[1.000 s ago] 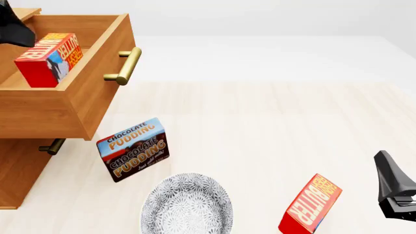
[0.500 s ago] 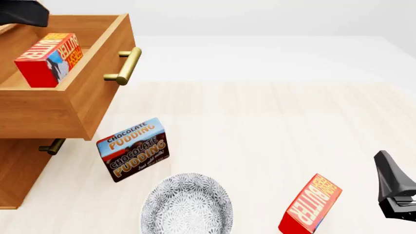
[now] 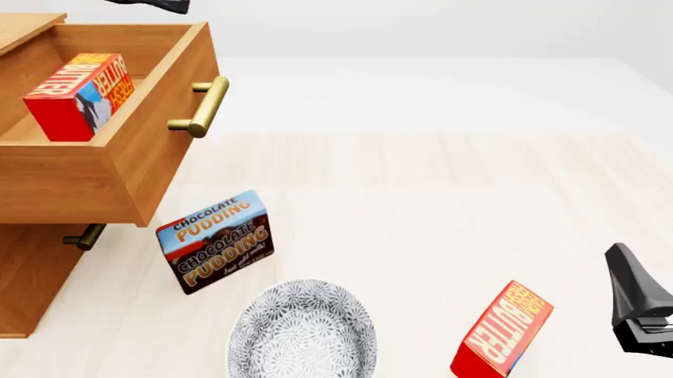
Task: Put the butter at the front in the top drawer of the cabinet and close it.
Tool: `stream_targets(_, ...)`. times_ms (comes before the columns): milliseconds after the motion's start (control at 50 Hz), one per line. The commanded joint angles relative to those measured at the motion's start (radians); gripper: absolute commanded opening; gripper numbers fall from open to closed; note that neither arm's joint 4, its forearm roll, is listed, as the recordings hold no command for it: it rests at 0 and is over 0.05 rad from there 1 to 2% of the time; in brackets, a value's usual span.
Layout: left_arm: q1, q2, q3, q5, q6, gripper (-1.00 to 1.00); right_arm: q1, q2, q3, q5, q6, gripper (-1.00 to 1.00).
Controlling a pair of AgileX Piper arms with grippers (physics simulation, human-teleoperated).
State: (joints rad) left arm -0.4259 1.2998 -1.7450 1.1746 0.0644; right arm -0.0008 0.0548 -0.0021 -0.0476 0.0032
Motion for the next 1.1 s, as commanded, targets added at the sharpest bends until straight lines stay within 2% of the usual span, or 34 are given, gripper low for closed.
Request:
stream_targets(20,-0.100,0.110,-0.054,-0.056,-0.031,1.00,0.000,-0.017,0.000,0.016,-0.001,1.00)
stream_targets(100,-0.122,0.134,-0.060,-0.085,-0.049,1.00,0.000,-0.017,0.000,0.016,-0.001,1.00)
stream_targets(140,-0.155,0.155,-0.050,-0.143,-0.081,1.00,0.000,-0.017,0.000,0.016,-0.001,1.00)
stream_targets(180,-0.145,0.159,-0.022,-0.173,-0.080,1.00,0.000,-0.017,0.000,0.016,-0.001,1.00)
stream_targets(220,-0.185,0.181,-0.017,-0.212,-0.109,1.00,0.000,-0.017,0.000,0.016,-0.001,1.00)
stream_targets(320,-0.170,0.207,0.021,-0.275,-0.106,1.00,0.000,-0.017,0.000,0.016,-0.001,1.00)
stream_targets(620,-0.184,0.318,0.150,-0.462,-0.171,1.00,0.000,-0.017,0.000,0.016,-0.001,1.00)
stream_targets(840,-0.171,0.376,0.183,-0.534,-0.189,1.00,0.000,-0.017,0.000,0.016,-0.001,1.00)
stream_targets(1100,-0.149,0.432,0.196,-0.564,-0.204,1.00,0.000,-0.017,0.000,0.016,-0.001,1.00)
